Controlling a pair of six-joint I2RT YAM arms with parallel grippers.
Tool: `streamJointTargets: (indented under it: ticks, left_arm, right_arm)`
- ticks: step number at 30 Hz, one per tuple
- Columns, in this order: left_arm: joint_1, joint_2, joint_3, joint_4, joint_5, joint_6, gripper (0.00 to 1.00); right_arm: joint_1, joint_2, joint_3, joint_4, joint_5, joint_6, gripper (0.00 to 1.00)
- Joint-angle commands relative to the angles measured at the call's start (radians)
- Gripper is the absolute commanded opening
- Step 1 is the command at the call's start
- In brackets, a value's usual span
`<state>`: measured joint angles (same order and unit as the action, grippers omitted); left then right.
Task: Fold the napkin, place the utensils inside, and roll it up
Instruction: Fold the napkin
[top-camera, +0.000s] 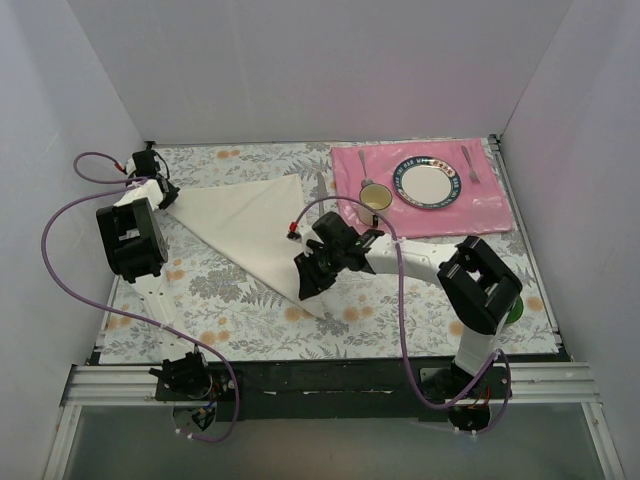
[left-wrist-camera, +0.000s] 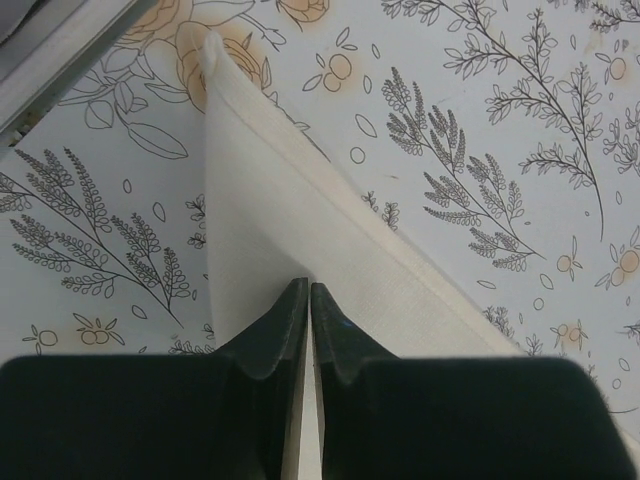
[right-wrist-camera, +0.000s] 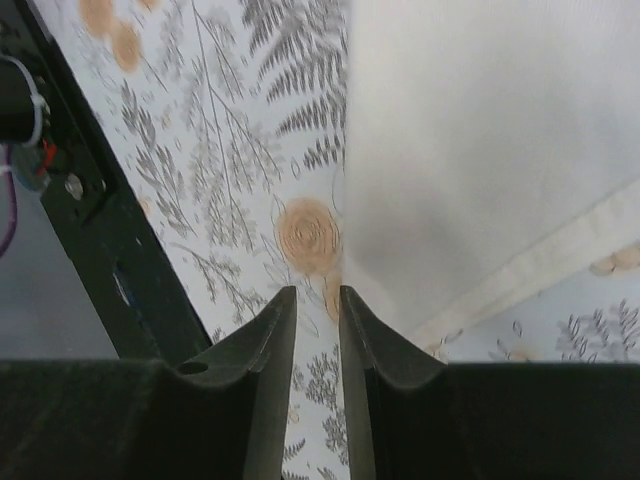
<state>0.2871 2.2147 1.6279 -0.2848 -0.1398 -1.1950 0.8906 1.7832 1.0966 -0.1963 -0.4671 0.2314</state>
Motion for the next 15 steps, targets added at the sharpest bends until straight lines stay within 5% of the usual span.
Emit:
streamJointTargets:
  ticks: [1, 9, 15]
  left_arm:
    - [0.012, -0.043, 0.038, -0.013, -0.078, -0.011, 0.07]
    - [0.020, 0.034, 0.079, -0.094, -0.161, -0.080, 0.05]
    - [0.017, -0.001, 0.104, -0.113, -0.134, -0.071, 0.06]
  right_arm:
    - [0.004, 0.070, 0.111, 0.011, -0.019, -0.010, 0.33]
    - [0.008, 0.047, -0.075, 0.070, -0.001, 0.045, 0.33]
    - [0.008, 0.013, -0.028, 0.034, 0.045, 0.039, 0.33]
